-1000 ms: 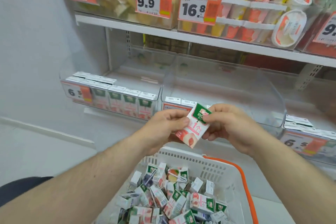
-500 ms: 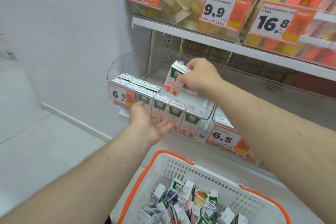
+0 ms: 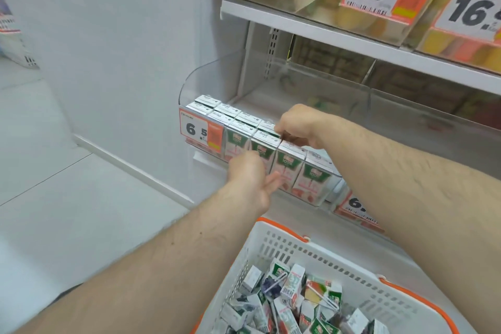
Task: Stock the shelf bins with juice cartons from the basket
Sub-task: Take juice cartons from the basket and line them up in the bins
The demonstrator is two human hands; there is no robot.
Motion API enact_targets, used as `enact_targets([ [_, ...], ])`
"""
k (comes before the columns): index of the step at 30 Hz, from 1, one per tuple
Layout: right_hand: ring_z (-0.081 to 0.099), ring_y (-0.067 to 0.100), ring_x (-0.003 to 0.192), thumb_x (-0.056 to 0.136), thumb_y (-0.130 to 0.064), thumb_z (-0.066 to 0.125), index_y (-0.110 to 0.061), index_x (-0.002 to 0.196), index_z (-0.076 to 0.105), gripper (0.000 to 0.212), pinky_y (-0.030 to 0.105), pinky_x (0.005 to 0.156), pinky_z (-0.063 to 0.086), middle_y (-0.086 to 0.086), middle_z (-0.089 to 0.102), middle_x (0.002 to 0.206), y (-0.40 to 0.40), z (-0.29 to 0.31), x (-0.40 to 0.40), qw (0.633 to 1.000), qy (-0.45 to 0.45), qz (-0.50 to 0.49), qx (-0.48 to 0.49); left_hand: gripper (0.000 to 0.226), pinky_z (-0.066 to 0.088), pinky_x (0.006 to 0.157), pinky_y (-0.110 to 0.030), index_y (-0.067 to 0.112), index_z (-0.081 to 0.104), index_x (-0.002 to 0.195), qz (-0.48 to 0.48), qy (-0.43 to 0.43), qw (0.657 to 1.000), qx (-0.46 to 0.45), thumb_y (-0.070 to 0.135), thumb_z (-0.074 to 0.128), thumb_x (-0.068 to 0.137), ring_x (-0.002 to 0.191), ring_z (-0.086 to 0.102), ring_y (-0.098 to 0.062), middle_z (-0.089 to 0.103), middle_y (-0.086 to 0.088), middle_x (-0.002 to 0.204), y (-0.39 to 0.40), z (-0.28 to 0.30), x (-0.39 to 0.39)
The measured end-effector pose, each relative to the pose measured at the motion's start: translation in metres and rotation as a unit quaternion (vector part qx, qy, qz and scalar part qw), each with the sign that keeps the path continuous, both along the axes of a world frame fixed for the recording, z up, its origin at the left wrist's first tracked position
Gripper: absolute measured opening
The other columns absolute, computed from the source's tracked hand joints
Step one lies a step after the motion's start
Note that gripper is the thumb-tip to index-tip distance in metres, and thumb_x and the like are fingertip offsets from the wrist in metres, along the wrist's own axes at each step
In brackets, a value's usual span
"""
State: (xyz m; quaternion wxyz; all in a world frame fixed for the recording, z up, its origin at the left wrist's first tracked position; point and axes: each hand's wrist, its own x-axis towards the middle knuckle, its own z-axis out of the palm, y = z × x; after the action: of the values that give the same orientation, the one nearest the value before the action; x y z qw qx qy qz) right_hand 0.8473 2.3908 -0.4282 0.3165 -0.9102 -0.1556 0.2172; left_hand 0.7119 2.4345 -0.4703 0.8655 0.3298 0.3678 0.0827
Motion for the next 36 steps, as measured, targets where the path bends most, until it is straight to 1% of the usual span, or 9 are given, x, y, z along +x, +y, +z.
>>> enact_targets([
  [3,0.049,0.019,0.056,0.091,-0.005,0.053,-0.008,0.080,0.054,0.011,0.026,0.053,0.041,0.008,0.053,0.071,0.001,-0.002,-0.002,0.999,-0.028,0.004,-0.022,0.043,0.058,0.067,-0.035,0.015,0.041,0.141,0.017,0.009,1.000,0.013,0.007,0.032,0.099,0.094,0.064,-0.030,0.052,-0.009,0.104,-0.003,-0.005,0.004],
  [6,0.047,0.022,0.059,0.092,-0.009,0.050,-0.009,0.076,0.052,0.016,0.028,0.055,0.038,0.007,0.050,0.070,0.002,-0.001,-0.006,0.994,-0.076,0.030,-0.077,0.040,0.059,0.074,-0.034,0.014,0.044,0.136,0.018,0.026,0.999,0.038,0.006,0.036,0.098,0.090,0.066,-0.025,0.053,-0.007,0.103,-0.007,-0.010,0.005],
  [9,0.054,0.025,0.075,0.093,-0.015,0.055,-0.011,0.092,0.062,0.008,0.028,0.059,0.042,0.008,0.057,0.086,-0.002,0.000,-0.011,0.990,-0.094,0.053,-0.087,0.027,0.056,0.086,-0.036,0.011,0.053,0.119,-0.043,0.039,0.996,0.069,0.007,0.039,0.096,0.090,0.065,-0.021,0.058,-0.005,0.095,-0.017,-0.020,0.000],
  [11,0.058,0.031,0.088,0.095,-0.019,0.051,-0.010,0.099,0.064,0.016,0.028,0.068,0.040,0.012,0.063,0.099,-0.008,-0.002,-0.017,0.980,-0.162,0.052,-0.105,0.023,0.055,0.078,-0.034,0.012,0.056,0.113,-0.126,0.053,0.982,0.130,0.009,0.042,0.094,0.091,0.062,-0.019,0.058,-0.003,0.101,-0.023,-0.031,-0.003],
  [17,0.064,0.031,0.081,0.088,-0.017,0.051,-0.012,0.086,0.070,0.020,0.040,0.072,0.052,0.004,0.072,0.082,-0.064,-0.016,-0.078,0.878,-0.467,0.077,0.067,0.012,0.044,0.072,-0.031,0.016,0.056,0.102,-0.402,0.062,0.835,0.370,0.013,0.051,0.092,0.081,0.061,-0.019,0.058,-0.002,0.095,-0.043,-0.059,-0.021],
  [21,0.060,0.026,0.062,0.080,-0.010,0.059,-0.009,0.073,0.069,0.012,0.032,0.059,0.048,0.002,0.065,0.064,-0.108,-0.041,-0.110,0.812,-0.557,0.089,0.148,0.002,0.039,0.065,-0.029,0.017,0.054,0.092,-0.477,0.101,0.754,0.439,0.016,0.052,0.091,0.076,0.057,-0.018,0.057,-0.004,0.094,-0.059,-0.082,-0.036],
  [27,0.065,0.018,0.070,0.084,-0.009,0.061,-0.010,0.082,0.074,0.013,0.028,0.067,0.051,0.000,0.072,0.075,-0.159,-0.095,-0.134,0.867,-0.470,0.058,0.154,0.022,0.038,0.063,-0.029,0.005,0.057,0.111,-0.543,0.148,0.668,0.486,0.015,0.045,0.095,0.079,0.056,-0.020,0.059,-0.012,0.106,-0.072,-0.115,-0.042],
  [33,0.063,0.019,0.074,0.094,-0.016,0.054,-0.013,0.092,0.073,0.020,0.028,0.070,0.049,-0.001,0.070,0.080,-0.211,-0.161,-0.129,0.977,-0.194,-0.073,0.043,0.022,0.024,0.047,-0.024,-0.002,0.051,0.070,-0.539,0.208,0.618,0.533,0.007,0.049,0.091,0.059,0.049,-0.034,0.041,-0.024,0.071,-0.072,-0.171,-0.059],
  [36,0.060,0.015,0.067,0.093,-0.013,0.051,-0.015,0.084,0.069,0.020,0.029,0.066,0.049,-0.003,0.068,0.076,-0.240,-0.206,-0.126,0.991,-0.113,-0.052,-0.041,0.027,0.027,0.049,-0.024,0.009,0.042,0.064,-0.577,0.232,0.552,0.556,0.007,0.047,0.090,0.057,0.039,-0.017,0.039,-0.008,0.065,-0.074,-0.205,-0.068],
])
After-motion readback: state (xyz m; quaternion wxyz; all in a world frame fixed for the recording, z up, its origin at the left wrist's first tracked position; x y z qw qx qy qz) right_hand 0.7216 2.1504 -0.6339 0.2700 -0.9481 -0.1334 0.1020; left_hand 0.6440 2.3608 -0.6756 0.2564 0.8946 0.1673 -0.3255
